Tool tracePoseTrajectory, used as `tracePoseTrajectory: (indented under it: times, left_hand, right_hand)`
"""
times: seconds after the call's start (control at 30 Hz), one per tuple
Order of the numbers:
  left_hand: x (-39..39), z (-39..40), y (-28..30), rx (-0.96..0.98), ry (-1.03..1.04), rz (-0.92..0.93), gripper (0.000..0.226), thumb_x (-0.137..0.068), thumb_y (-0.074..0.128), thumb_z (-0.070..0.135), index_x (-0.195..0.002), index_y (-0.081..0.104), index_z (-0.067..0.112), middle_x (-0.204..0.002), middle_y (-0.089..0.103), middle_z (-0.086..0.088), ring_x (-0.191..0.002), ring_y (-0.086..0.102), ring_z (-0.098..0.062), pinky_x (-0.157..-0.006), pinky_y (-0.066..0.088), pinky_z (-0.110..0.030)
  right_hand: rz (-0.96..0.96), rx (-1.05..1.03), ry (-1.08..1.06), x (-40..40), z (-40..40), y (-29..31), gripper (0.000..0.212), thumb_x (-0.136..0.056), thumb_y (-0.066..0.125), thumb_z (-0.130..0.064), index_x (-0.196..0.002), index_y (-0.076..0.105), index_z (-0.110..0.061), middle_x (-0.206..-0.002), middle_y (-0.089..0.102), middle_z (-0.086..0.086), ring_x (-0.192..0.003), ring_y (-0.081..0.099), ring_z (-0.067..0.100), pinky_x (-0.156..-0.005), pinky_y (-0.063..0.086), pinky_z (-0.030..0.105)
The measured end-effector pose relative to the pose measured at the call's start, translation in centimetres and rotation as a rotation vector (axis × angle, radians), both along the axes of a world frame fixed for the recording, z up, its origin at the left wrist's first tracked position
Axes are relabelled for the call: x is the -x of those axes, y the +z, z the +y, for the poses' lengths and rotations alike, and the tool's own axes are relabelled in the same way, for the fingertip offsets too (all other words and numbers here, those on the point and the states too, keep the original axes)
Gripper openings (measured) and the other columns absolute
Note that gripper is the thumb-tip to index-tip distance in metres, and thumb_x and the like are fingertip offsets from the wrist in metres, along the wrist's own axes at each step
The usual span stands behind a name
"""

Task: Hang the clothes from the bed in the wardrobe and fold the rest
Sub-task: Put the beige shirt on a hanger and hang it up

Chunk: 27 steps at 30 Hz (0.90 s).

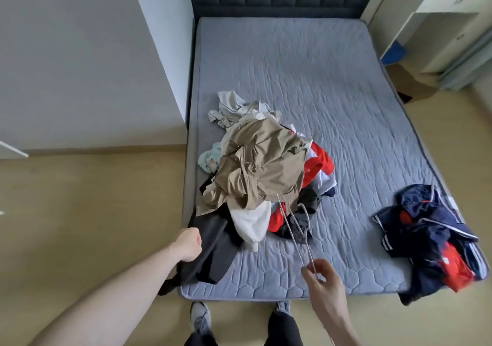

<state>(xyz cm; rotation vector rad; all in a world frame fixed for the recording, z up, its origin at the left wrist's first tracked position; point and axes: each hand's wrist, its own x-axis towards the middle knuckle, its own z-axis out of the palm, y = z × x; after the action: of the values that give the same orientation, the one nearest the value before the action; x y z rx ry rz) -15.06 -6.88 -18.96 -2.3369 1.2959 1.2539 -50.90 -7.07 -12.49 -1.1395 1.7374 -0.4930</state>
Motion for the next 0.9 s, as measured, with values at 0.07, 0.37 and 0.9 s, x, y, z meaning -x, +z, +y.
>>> tracePoseTrajectory:
  times: [0.07, 0.37, 0.9]
  left_hand:
    - [1.6, -3.2, -0.7, 0.05, 0.002, 0.012, 0.016, -0.092, 0.052, 0.009, -0.1, 0.062, 0.019, -0.119, 0.057, -0.003, -0.107, 0.06, -0.023, -0.095, 0.05, -0.033]
    - [10.0, -19.1, -10.7, 0.111, 0.146, 0.13, 0.039, -0.088, 0.071, 0.036, -0.127, 0.069, 0.033, -0.152, 0.039, -0.003, -0.143, 0.04, -0.023, -0.119, 0.03, -0.031]
    - [12.3, -13.9, 3.8, 0.839, 0.517, 0.443, 0.032, -0.081, 0.076, 0.03, -0.107, 0.059, 0.026, -0.073, 0.053, 0.0, -0.064, 0.047, -0.018, -0.064, 0.042, -0.03]
  right_hand:
    - [-0.015, 0.014, 0.026, 1.2, -2.7, -0.5, 0.017, -0.089, 0.072, -0.011, -0.077, 0.062, -0.019, -0.072, 0.062, -0.007, -0.066, 0.055, 0.014, -0.072, 0.046, 0.033]
    - [-0.069, 0.051, 0.151, 5.3, -15.5, -6.2, 0.015, -0.088, 0.075, -0.012, -0.078, 0.064, -0.017, -0.071, 0.063, -0.002, -0.058, 0.053, 0.009, -0.063, 0.046, 0.021]
    - [-0.204, 0.035, 0.313, 4.9, -20.1, -0.5, 0.021, -0.09, 0.075, -0.024, -0.08, 0.058, -0.03, -0.073, 0.063, -0.002, -0.06, 0.051, 0.009, -0.064, 0.044, 0.031]
